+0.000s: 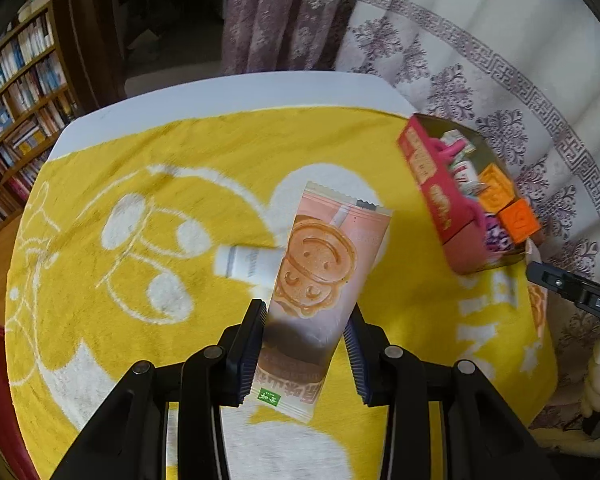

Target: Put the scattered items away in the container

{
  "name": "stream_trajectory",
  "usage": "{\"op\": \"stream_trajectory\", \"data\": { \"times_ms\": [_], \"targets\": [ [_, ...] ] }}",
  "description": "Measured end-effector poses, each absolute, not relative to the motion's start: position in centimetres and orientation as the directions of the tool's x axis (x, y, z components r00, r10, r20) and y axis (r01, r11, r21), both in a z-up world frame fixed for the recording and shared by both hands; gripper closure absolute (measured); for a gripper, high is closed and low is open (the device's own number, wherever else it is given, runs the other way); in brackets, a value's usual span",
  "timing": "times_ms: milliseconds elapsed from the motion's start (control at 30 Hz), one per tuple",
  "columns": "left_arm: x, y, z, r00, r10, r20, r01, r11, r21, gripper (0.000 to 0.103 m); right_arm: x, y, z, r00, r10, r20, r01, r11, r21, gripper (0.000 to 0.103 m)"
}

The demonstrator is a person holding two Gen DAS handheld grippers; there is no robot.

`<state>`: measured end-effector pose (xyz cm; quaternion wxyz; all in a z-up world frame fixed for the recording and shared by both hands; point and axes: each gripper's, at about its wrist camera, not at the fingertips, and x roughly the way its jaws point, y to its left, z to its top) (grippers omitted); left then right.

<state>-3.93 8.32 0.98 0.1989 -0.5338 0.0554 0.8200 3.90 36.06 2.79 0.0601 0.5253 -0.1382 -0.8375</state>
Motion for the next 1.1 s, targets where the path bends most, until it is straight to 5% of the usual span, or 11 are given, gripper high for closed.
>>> {"op": "stream_trajectory", "data": {
  "times_ms": [1100],
  "targets": [
    [-9.8,27.0,7.1,-0.353,0.42,-0.836,-0.562,-0.81,-0.169,0.063,-2.3,43.0,7.3,-0.569,-0.211,-0.795,-0.038,-0.959,0.281,0.065]
  ]
}}
